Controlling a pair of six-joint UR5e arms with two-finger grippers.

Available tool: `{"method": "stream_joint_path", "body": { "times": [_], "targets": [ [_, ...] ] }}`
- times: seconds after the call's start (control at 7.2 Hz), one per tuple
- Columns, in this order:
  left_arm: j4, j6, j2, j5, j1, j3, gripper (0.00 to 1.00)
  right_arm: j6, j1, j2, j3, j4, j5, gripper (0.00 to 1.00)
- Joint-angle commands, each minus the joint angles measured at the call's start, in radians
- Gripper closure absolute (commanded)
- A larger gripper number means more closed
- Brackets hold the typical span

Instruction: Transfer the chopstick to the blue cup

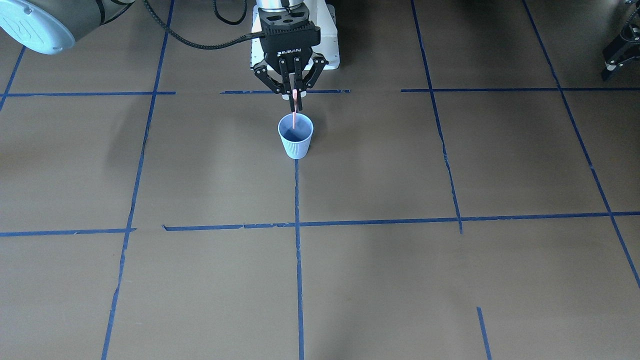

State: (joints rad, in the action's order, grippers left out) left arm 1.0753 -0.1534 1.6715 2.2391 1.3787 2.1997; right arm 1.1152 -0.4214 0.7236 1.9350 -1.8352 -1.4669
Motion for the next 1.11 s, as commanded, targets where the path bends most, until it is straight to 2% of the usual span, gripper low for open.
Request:
{"method": "stream_joint_path", "body": {
  "times": [0.0,0.42,0.56,0.69,0.83,0.97],
  "targets": [
    [0.0,0.0,0.0,0.0,0.0,0.0,0.0,0.002,0.019,0.005,-0.001,0.005,-0.001,0.0],
    [0.0,-0.006,0.004,0.0,0.0,0.0,0.0,0.002,0.016,0.0,0.013,-0.001,-0.004,0.0],
    [0.0,-0.006,0.002,0.002,0.0,0.0,0.0,-0.003,-0.035,0.003,0.028,-0.027,-0.015,0.0],
    [-0.002,-0.002,0.001,0.002,0.002,-0.005,0.0,-0.02,-0.118,0.005,0.066,-0.083,-0.082,0.0],
    [-0.003,0.0,-0.001,0.004,0.009,-0.017,0.0,-0.076,-0.26,0.054,0.099,-0.088,-0.26,0.0],
    [-0.002,0.012,-0.001,0.004,0.029,-0.032,0.0,-0.232,-0.361,0.16,0.148,-0.078,-0.374,0.0]
  ]
}}
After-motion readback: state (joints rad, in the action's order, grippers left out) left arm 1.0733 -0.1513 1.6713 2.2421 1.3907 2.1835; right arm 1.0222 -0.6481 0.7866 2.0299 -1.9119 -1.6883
